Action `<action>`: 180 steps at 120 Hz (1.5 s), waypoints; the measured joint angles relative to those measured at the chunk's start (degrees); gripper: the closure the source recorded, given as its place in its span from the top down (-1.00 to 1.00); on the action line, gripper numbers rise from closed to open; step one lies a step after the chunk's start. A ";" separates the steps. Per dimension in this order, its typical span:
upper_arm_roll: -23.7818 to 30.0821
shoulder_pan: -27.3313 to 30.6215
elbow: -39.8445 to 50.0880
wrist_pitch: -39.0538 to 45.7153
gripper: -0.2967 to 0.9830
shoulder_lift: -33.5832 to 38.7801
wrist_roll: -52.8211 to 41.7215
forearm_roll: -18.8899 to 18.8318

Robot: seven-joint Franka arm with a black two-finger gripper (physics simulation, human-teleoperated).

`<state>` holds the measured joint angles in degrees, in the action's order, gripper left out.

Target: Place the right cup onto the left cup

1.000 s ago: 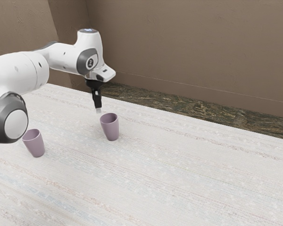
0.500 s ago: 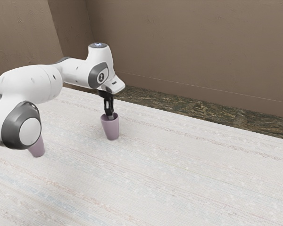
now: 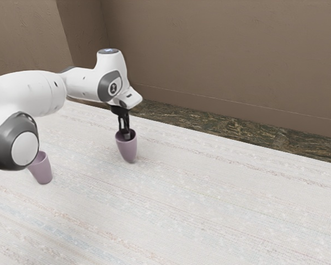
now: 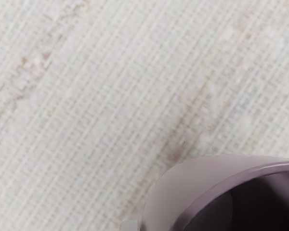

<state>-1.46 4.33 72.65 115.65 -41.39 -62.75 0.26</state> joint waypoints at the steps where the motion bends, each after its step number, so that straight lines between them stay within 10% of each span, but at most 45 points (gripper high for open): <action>1: 0.00 0.03 0.31 0.00 -0.66 0.33 0.02 -0.03; 74: -0.56 10.24 24.51 0.01 -0.69 24.20 1.11 -1.45; 180: -1.24 20.41 31.19 -0.71 -0.69 29.91 1.29 -6.13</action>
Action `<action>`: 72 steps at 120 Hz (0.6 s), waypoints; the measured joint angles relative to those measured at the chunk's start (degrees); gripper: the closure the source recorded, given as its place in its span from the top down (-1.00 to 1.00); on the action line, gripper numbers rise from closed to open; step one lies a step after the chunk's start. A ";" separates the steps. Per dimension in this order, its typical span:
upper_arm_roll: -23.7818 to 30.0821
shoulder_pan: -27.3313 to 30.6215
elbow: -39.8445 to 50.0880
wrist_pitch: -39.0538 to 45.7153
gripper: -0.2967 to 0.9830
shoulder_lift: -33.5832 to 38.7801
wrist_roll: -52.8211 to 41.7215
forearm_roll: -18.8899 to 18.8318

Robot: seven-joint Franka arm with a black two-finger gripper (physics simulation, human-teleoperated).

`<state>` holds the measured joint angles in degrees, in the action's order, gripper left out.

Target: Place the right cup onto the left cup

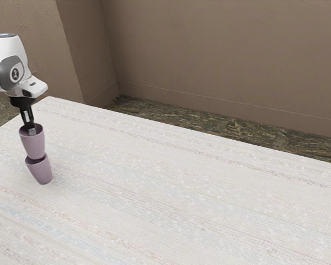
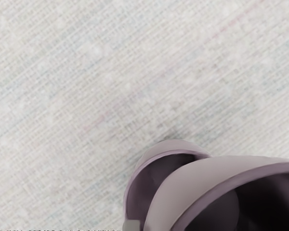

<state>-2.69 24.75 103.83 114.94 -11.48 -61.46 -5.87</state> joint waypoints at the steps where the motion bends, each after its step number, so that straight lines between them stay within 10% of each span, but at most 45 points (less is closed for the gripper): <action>1: 0.00 0.04 0.00 -0.02 -0.69 0.00 0.00 -0.02; 72: -0.02 0.30 -0.79 0.07 -0.69 -3.11 -0.04 -1.44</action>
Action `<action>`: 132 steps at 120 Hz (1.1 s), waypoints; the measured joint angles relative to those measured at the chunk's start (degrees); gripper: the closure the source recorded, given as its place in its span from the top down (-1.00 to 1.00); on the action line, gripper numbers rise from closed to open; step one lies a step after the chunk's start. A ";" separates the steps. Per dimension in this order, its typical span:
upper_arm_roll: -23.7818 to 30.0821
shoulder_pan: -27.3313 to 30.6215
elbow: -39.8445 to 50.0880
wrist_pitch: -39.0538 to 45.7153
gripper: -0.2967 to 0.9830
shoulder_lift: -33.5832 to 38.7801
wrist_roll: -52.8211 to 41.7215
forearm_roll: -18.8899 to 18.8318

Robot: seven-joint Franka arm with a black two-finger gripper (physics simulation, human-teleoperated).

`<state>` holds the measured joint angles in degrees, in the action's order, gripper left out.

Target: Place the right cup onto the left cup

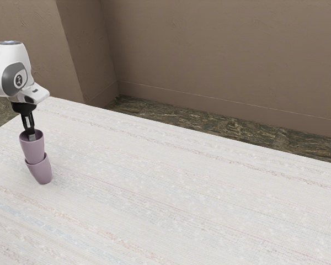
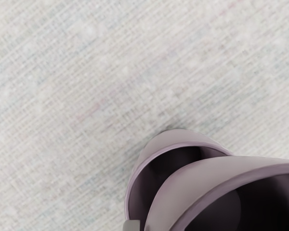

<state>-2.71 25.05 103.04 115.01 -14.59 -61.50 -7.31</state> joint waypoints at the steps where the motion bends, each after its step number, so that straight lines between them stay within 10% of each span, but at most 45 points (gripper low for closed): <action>1: 0.00 0.00 0.00 0.01 -0.69 -0.02 0.00 0.00; 38: 0.14 -0.25 -0.41 -0.47 0.16 -0.21 -0.19 0.10; 79: 0.78 -2.33 -4.60 -3.55 0.46 1.10 -0.38 -0.80; 132: -20.22 -39.04 -14.19 -17.88 0.53 9.85 1.47 0.87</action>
<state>-22.94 -13.99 88.85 97.13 -4.74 -60.04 -6.44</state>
